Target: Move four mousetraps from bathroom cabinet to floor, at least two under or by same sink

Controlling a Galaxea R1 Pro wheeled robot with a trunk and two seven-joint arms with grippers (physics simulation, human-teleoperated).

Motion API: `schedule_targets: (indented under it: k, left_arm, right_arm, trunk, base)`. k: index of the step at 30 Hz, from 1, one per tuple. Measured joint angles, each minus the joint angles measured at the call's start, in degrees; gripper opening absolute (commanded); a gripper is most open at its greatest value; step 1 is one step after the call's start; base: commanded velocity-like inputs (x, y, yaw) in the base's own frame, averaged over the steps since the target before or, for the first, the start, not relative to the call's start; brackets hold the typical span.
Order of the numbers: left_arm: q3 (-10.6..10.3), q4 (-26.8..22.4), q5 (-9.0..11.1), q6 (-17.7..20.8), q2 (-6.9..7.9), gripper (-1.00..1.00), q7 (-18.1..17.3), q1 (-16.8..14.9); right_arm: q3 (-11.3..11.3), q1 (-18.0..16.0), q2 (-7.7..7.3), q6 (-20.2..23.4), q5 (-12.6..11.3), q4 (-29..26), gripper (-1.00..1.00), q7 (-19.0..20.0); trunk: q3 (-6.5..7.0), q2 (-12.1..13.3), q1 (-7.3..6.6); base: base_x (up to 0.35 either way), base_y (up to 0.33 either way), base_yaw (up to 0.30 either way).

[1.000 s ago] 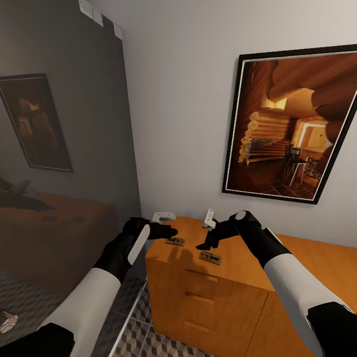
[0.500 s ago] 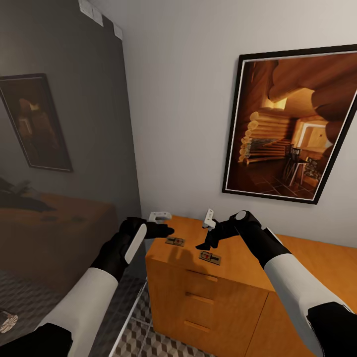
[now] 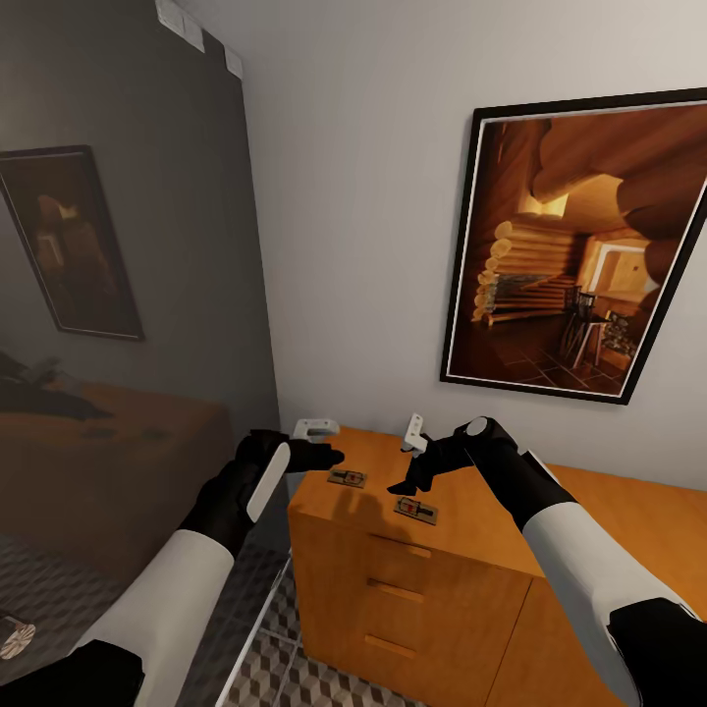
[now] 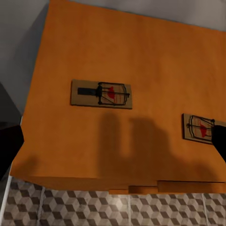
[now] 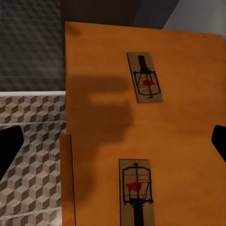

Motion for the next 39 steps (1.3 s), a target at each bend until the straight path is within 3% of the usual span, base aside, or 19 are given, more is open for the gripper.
schedule_targets:
  k: [33,39]
  left_arm:
    - [0.01,0.09,-0.06,-0.01,-0.21,1.0,0.01,0.0]
    - [-0.02,0.09,-0.09,0.02,-0.28,1.0,0.01,0.0]
  right_arm:
    - [0.0,0.0,-0.03,0.64,0.26,-0.07,1.0,-0.4]
    - [0.12,0.0,-0.04,0.71,1.31,-0.02,1.0,-0.43]
  trunk:
    - [0.0,0.0,0.0]
    - [0.0,0.0,0.0]
  base:
    - [0.0,0.0,0.0]
    - [0.0,0.0,0.0]
